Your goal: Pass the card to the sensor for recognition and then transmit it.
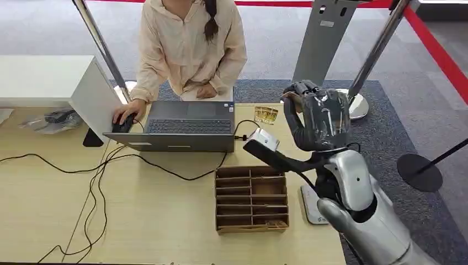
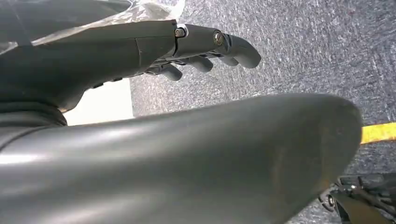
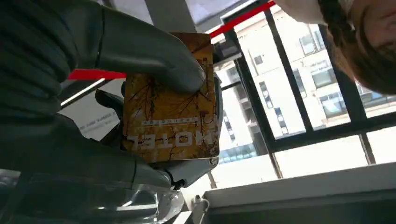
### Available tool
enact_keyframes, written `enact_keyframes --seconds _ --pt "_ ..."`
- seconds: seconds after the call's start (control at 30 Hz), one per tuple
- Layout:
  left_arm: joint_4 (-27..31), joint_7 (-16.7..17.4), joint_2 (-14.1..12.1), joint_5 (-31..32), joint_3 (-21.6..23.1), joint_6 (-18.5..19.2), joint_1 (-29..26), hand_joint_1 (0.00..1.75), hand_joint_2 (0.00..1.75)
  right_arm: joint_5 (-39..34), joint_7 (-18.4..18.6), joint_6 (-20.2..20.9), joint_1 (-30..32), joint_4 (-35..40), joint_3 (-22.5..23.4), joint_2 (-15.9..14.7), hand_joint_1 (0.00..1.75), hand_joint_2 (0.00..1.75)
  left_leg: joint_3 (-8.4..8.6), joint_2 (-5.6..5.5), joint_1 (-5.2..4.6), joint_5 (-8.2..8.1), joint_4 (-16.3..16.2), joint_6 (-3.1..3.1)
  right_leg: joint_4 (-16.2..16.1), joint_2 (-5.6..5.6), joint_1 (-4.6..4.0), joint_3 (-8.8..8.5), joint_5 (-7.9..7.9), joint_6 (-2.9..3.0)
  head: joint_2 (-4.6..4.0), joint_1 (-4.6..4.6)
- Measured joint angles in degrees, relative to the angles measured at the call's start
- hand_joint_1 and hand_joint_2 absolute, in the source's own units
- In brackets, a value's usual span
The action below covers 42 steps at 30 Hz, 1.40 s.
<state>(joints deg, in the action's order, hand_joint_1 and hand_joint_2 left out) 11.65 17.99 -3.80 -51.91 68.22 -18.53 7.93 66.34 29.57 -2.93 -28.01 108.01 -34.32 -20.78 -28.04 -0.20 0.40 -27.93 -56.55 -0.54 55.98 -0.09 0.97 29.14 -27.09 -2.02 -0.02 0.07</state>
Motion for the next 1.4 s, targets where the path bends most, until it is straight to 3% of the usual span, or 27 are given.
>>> enact_keyframes --seconds 0.33,0.53,1.0,1.4 --pt "0.0 0.0 -0.07 -1.62 0.0 -0.85 -0.14 0.0 0.0 -1.18 2.06 2.18 -0.65 13.71 6.93 -5.81 1.68 1.75 0.0 0.0 0.0 -0.01 0.0 0.0 0.0 0.0 0.0 0.03 0.0 0.0 0.0 0.02" --pt "0.0 0.17 -0.07 -2.67 0.0 -1.14 -0.14 0.0 0.0 0.48 0.92 4.66 4.36 15.94 8.48 -8.29 1.75 1.75 -0.02 -0.02 0.01 -0.01 0.01 0.0 0.0 0.0 -0.01 0.02 0.0 0.0 0.0 0.0" --pt "0.0 0.55 -0.07 -3.06 -0.07 -1.38 -0.11 0.0 0.0 -0.02 -0.79 -1.66 20.53 7.26 12.22 -11.08 1.75 1.75 -0.11 -0.04 0.0 -0.02 0.01 0.01 0.0 0.0 -0.01 0.07 -0.01 -0.01 0.0 0.0" --pt "0.0 0.15 -0.07 -2.73 -0.07 -1.55 -0.09 0.0 0.0 -2.47 0.0 -5.18 26.73 -2.51 14.58 -11.78 1.75 1.75 -0.13 -0.04 0.01 -0.02 0.02 0.01 0.0 0.0 -0.01 0.1 -0.02 0.0 0.0 0.0"
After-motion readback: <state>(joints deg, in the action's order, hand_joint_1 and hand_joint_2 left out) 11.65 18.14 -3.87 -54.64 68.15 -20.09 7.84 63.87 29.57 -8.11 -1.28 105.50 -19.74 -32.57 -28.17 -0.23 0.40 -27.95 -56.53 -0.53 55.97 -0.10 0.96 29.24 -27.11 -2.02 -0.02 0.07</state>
